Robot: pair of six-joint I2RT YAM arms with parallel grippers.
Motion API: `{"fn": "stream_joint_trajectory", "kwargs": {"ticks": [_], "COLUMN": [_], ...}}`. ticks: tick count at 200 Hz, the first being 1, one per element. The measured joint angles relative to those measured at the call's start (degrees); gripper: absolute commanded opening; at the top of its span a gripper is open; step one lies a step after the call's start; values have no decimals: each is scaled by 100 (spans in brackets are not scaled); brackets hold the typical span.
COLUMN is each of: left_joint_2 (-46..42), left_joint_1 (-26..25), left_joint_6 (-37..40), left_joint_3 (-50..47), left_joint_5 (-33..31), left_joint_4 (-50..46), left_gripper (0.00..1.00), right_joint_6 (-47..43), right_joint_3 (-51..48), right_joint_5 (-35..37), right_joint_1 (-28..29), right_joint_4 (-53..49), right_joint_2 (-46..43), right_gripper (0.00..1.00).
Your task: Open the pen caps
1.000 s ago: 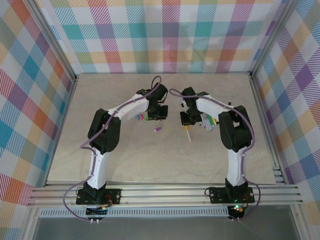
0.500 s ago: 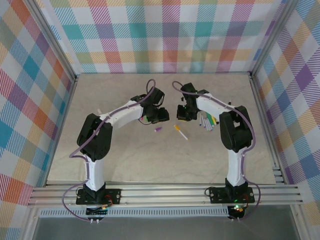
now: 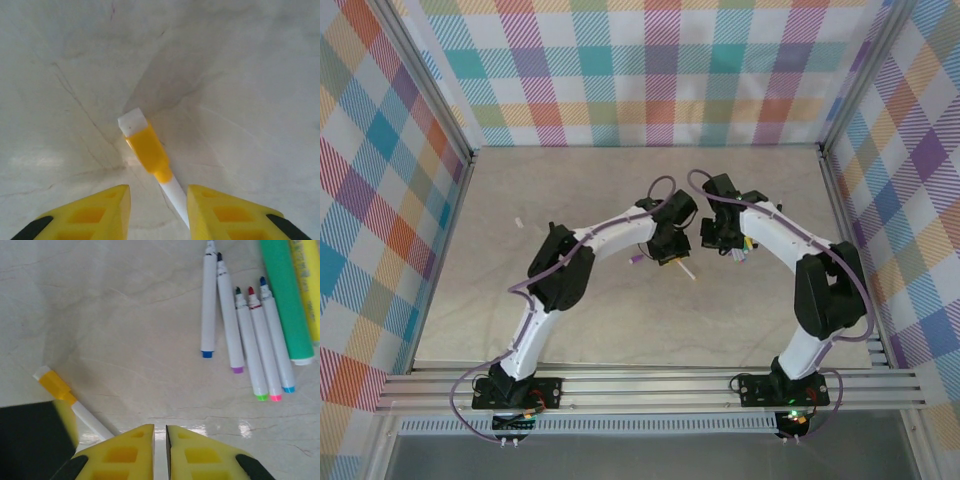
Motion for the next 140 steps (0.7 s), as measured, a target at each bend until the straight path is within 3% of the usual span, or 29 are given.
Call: {"fn": "stream_joint_trajectory", "kwargs": {"ticks": [103, 140], "left_joint_2": [588, 664], "left_joint_1": [-72, -72], "left_joint_6": [-485, -483], "left_joint_3": [1001, 1141], "left_joint_5": [-514, -533], "left_joint_4": [-1014, -1113], "left_gripper": [37, 27], "right_joint_6": [-74, -136], "right_joint_3": [-798, -798], "right_joint_5": [-98, -201], "right_joint_1": [-236, -249], "right_joint_4": [361, 485], "right_joint_2": [-146, -188], "right_gripper": [15, 13]}}
